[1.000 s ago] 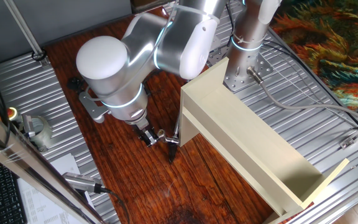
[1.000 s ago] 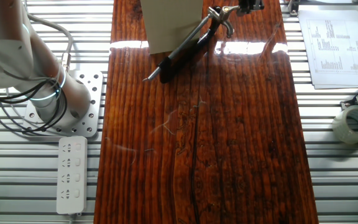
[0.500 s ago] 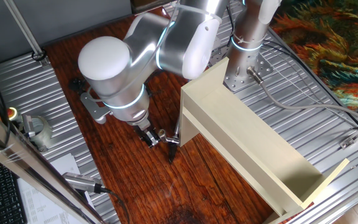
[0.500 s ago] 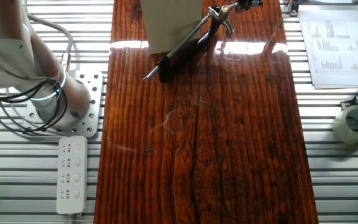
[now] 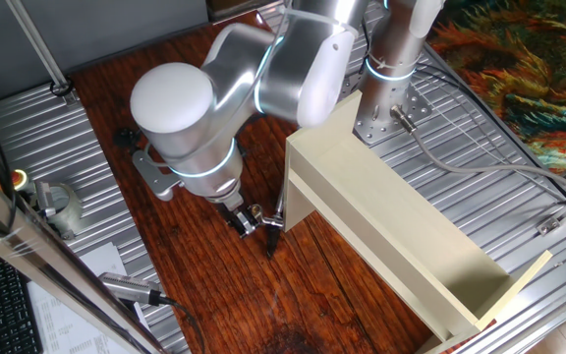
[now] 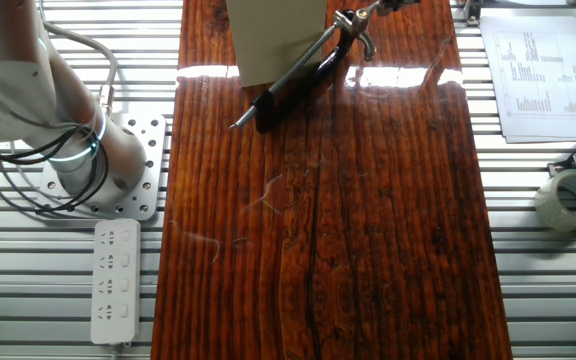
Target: Turn on the water tap
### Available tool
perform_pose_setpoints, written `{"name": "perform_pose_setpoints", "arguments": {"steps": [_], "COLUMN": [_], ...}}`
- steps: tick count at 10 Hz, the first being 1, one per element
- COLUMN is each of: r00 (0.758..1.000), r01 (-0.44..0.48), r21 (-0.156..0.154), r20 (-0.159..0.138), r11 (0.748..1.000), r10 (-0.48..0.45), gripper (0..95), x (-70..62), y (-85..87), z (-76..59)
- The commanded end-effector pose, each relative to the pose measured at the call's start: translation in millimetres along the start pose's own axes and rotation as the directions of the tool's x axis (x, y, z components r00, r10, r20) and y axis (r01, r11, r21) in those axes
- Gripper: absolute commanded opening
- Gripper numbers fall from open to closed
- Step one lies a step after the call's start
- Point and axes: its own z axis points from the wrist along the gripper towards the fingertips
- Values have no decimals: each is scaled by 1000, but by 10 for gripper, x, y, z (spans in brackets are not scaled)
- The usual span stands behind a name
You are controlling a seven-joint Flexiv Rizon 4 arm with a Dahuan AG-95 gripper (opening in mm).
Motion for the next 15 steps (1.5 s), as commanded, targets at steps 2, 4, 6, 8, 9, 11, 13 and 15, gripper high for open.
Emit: {"name": "perform_pose_setpoints", "arguments": {"steps": [2, 4, 6, 8, 9, 11, 13, 15], "r00": [1000, 1000, 1000, 1000, 1000, 1000, 1000, 1000], "r01": [1, -6, -5, 7, 13, 19, 21, 19], "r21": [5, 3, 10, 13, 4, 1, 1, -4], "r20": [-2, -2, -1, -1, -4, -3, -2, -2], "r11": [1000, 1000, 1000, 1000, 1000, 1000, 1000, 1000], "r10": [-1, 6, 5, -7, -13, -19, -21, -19], "gripper": [0, 0, 0, 0, 0, 0, 0, 0], "x": [15, 20, 19, 8, -5, -14, -10, -7], "y": [40, 61, 57, -11, -90, -119, -111, -95], "z": [7, 15, 13, -10, -27, -19, -25, -24]}}
